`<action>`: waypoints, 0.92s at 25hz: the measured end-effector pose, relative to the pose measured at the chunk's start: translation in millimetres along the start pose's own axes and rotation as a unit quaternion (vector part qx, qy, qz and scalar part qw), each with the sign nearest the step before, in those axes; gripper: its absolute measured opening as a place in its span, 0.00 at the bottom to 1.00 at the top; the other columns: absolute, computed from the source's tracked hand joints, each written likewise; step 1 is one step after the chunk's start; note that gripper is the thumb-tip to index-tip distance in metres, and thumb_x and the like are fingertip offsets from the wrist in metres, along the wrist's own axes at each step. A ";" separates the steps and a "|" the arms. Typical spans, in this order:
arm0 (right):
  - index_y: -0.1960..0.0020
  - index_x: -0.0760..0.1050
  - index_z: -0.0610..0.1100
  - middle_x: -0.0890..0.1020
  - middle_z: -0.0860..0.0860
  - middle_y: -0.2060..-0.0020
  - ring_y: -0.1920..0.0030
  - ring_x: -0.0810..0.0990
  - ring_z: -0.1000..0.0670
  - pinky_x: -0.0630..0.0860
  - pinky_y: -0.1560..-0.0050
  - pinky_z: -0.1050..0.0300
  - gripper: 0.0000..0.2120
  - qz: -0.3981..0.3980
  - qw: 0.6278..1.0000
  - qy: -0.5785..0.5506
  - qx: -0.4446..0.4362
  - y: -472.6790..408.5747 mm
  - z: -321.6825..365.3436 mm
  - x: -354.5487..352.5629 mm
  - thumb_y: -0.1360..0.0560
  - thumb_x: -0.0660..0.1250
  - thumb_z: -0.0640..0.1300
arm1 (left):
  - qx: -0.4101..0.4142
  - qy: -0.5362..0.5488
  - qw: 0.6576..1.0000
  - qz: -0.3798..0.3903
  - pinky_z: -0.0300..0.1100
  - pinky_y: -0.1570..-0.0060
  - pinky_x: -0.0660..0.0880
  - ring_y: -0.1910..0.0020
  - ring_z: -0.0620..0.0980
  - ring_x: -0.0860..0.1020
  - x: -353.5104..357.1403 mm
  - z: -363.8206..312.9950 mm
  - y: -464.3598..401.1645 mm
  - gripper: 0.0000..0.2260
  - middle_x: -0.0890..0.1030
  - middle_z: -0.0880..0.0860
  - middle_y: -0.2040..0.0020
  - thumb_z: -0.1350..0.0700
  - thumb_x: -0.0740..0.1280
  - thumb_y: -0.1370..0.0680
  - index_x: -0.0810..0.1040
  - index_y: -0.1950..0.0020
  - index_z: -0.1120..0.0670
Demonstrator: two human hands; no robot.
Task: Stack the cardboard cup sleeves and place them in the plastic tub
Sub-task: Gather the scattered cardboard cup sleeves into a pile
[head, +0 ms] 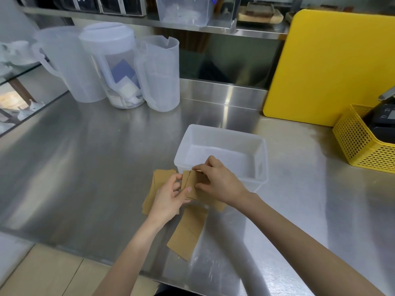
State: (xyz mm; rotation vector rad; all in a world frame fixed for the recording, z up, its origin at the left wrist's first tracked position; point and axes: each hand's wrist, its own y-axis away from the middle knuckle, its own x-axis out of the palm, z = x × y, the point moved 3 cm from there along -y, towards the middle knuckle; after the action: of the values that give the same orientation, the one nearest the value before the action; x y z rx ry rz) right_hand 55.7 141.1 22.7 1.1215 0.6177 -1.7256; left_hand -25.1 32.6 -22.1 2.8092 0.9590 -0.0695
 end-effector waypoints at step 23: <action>0.43 0.64 0.39 0.67 0.42 0.41 0.39 0.65 0.41 0.65 0.37 0.49 0.28 0.124 0.977 0.039 0.169 24.8 -18.6 87.4 0.32 0.70 0.54 | -0.015 0.049 0.992 -0.113 0.29 0.64 0.79 0.53 0.49 0.79 -60.0 5.2 8.0 0.06 0.80 0.55 0.52 0.63 0.62 0.24 0.69 0.52 0.54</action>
State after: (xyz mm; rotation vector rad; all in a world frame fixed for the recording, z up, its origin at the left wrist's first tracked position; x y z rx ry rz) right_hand 74.8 106.9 -61.4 1.4423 0.2201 -1.6101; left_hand -67.6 -10.7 -20.1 2.6861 1.2874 0.0534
